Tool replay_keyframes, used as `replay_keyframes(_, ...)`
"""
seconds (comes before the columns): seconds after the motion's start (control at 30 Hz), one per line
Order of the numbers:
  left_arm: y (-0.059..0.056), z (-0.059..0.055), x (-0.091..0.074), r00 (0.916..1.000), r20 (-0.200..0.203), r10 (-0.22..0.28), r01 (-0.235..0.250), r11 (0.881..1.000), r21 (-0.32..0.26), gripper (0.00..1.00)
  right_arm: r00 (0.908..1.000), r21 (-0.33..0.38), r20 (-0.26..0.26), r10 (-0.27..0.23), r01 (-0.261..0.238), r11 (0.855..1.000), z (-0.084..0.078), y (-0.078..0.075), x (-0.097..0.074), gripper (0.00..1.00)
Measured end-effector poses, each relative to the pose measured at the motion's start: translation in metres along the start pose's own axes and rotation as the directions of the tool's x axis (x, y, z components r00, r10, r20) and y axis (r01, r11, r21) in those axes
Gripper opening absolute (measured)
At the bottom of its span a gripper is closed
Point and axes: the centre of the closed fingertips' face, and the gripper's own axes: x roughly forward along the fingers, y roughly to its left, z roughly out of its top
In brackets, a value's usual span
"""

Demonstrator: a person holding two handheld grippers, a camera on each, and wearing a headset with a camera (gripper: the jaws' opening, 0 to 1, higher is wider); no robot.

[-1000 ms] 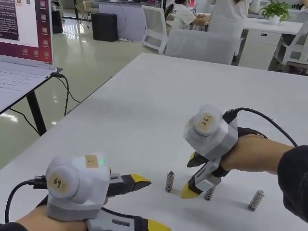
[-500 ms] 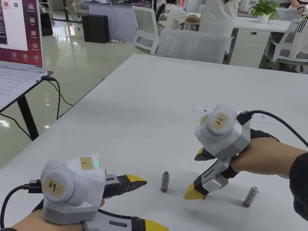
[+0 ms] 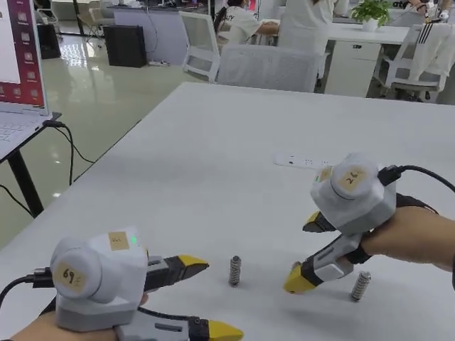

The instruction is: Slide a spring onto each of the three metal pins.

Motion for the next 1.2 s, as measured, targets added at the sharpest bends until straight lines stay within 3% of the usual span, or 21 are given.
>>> replay_keyframes(0.3, 0.007, 0.002, 0.0, 0.9999, 0.005, 0.015, -0.015, 1.0, -0.008, 0.63, 0.9951, 0.08, 0.074, -0.066, 0.06, 0.995, -0.015, -0.01, -0.022, 0.7)
replay_keyframes(0.63, 0.013, 0.003, 0.002, 0.9996, 0.008, 0.027, -0.027, 1.0, -0.012, 0.66, 0.9885, 0.141, 0.102, -0.112, 0.097, 0.985, -0.039, -0.013, -0.04, 0.72)
replay_keyframes(1.2, 0.017, 0.007, 0.002, 0.9985, 0.028, 0.046, -0.045, 0.999, -0.026, 0.67, 0.972, 0.226, 0.169, -0.163, 0.122, 0.966, -0.065, 0.005, -0.056, 0.73)
